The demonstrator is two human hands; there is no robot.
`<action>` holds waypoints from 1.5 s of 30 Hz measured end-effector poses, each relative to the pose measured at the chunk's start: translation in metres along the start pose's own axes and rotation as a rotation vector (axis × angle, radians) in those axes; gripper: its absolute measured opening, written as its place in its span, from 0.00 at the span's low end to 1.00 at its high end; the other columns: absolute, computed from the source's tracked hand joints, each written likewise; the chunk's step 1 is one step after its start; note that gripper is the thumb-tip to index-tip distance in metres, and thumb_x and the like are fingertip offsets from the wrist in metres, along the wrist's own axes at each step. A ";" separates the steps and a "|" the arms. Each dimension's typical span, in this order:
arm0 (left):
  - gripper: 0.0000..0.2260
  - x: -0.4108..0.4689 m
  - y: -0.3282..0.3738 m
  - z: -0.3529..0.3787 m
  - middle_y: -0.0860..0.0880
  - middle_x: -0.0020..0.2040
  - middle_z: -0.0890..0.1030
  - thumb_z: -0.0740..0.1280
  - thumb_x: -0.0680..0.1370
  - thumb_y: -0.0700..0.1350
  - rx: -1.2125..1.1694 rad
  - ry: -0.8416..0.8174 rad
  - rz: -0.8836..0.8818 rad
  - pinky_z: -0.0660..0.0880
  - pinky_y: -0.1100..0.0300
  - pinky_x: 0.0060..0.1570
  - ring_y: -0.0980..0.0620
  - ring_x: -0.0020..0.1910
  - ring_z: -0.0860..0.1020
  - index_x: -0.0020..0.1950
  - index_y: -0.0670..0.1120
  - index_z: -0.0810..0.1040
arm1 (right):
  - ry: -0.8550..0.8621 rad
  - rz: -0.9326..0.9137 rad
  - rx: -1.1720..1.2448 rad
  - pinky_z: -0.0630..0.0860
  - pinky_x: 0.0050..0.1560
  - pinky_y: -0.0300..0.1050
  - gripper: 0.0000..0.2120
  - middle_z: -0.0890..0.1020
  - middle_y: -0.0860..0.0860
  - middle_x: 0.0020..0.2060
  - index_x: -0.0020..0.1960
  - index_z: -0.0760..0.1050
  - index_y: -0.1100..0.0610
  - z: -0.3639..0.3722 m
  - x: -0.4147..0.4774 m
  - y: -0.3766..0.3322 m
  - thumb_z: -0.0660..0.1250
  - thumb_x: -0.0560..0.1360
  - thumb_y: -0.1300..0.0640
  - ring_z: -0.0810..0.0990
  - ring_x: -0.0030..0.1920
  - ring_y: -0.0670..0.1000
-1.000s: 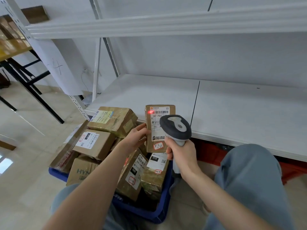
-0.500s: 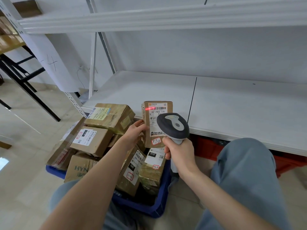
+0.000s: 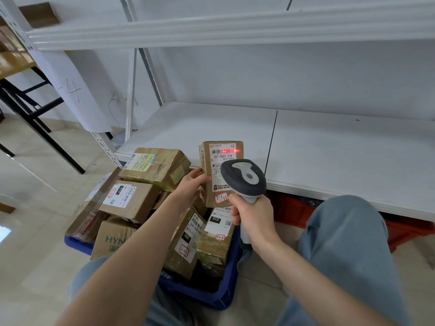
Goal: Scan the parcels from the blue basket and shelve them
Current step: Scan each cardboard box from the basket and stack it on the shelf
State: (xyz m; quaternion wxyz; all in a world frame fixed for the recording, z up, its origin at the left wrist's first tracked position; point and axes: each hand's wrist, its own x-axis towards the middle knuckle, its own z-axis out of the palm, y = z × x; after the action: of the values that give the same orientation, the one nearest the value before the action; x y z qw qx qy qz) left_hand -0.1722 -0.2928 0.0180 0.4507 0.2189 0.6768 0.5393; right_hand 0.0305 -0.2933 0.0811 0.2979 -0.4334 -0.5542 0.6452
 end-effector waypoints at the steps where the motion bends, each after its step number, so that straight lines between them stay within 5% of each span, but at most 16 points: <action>1: 0.21 0.000 -0.001 -0.001 0.47 0.54 0.81 0.67 0.76 0.40 -0.002 -0.003 -0.003 0.70 0.60 0.48 0.50 0.56 0.76 0.69 0.46 0.70 | 0.000 -0.005 -0.001 0.71 0.27 0.33 0.11 0.76 0.47 0.21 0.32 0.75 0.58 0.000 0.000 0.000 0.68 0.73 0.62 0.72 0.22 0.42; 12: 0.27 -0.020 0.022 -0.011 0.43 0.56 0.81 0.71 0.70 0.48 -0.002 -0.003 0.020 0.73 0.48 0.60 0.42 0.59 0.77 0.69 0.47 0.71 | -0.029 -0.077 0.016 0.72 0.28 0.34 0.09 0.77 0.50 0.25 0.34 0.77 0.61 -0.003 0.001 -0.017 0.69 0.73 0.61 0.73 0.23 0.43; 17: 0.11 -0.050 0.066 -0.024 0.50 0.46 0.82 0.62 0.79 0.48 -0.053 0.040 0.049 0.74 0.58 0.36 0.53 0.40 0.79 0.58 0.45 0.75 | -0.050 -0.216 -0.038 0.71 0.28 0.31 0.09 0.77 0.45 0.22 0.34 0.76 0.58 -0.007 0.008 -0.059 0.69 0.73 0.62 0.74 0.23 0.40; 21: 0.08 -0.075 0.109 -0.038 0.52 0.43 0.82 0.60 0.79 0.48 -0.136 0.125 0.164 0.74 0.54 0.45 0.50 0.46 0.78 0.51 0.49 0.77 | -0.090 -0.362 -0.082 0.72 0.29 0.31 0.05 0.77 0.45 0.24 0.38 0.77 0.58 0.004 0.007 -0.097 0.71 0.72 0.62 0.75 0.25 0.40; 27: 0.11 -0.107 0.184 -0.059 0.49 0.42 0.80 0.60 0.78 0.52 -0.142 0.167 0.317 0.76 0.53 0.42 0.51 0.41 0.77 0.52 0.48 0.78 | -0.056 -0.475 -0.114 0.72 0.36 0.45 0.06 0.76 0.48 0.23 0.35 0.76 0.59 0.013 0.009 -0.158 0.70 0.70 0.62 0.73 0.26 0.47; 31: 0.12 -0.122 0.241 -0.057 0.48 0.46 0.81 0.61 0.77 0.54 -0.094 0.167 0.396 0.76 0.48 0.51 0.48 0.44 0.78 0.52 0.49 0.78 | -0.024 -0.507 -0.031 0.73 0.33 0.42 0.06 0.76 0.48 0.25 0.36 0.74 0.58 0.009 0.013 -0.208 0.70 0.70 0.61 0.73 0.24 0.45; 36: 0.10 -0.130 0.313 -0.028 0.49 0.43 0.81 0.62 0.76 0.55 -0.057 0.159 0.430 0.77 0.47 0.54 0.48 0.44 0.79 0.47 0.50 0.78 | -0.151 -0.432 0.228 0.81 0.51 0.50 0.11 0.81 0.52 0.45 0.55 0.78 0.58 0.000 0.031 -0.275 0.70 0.73 0.62 0.81 0.46 0.51; 41: 0.12 -0.112 0.361 0.002 0.45 0.48 0.80 0.64 0.76 0.56 -0.019 0.166 0.388 0.77 0.45 0.50 0.46 0.46 0.79 0.49 0.47 0.76 | -0.256 -0.346 0.358 0.81 0.49 0.53 0.10 0.81 0.55 0.56 0.53 0.79 0.54 -0.008 0.063 -0.313 0.70 0.72 0.60 0.80 0.57 0.57; 45: 0.16 -0.087 0.382 0.018 0.46 0.52 0.78 0.65 0.77 0.58 0.001 0.146 0.432 0.76 0.42 0.52 0.46 0.51 0.76 0.51 0.46 0.78 | -0.216 -0.333 0.420 0.81 0.48 0.51 0.11 0.82 0.53 0.55 0.54 0.78 0.54 -0.009 0.088 -0.332 0.71 0.71 0.59 0.80 0.57 0.57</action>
State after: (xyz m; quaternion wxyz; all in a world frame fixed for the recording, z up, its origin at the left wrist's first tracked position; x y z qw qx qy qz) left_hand -0.1862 -0.2287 0.4046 0.2744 0.3192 0.6452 0.6376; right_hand -0.0324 -0.1442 0.3845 0.4222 -0.1940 -0.5005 0.7305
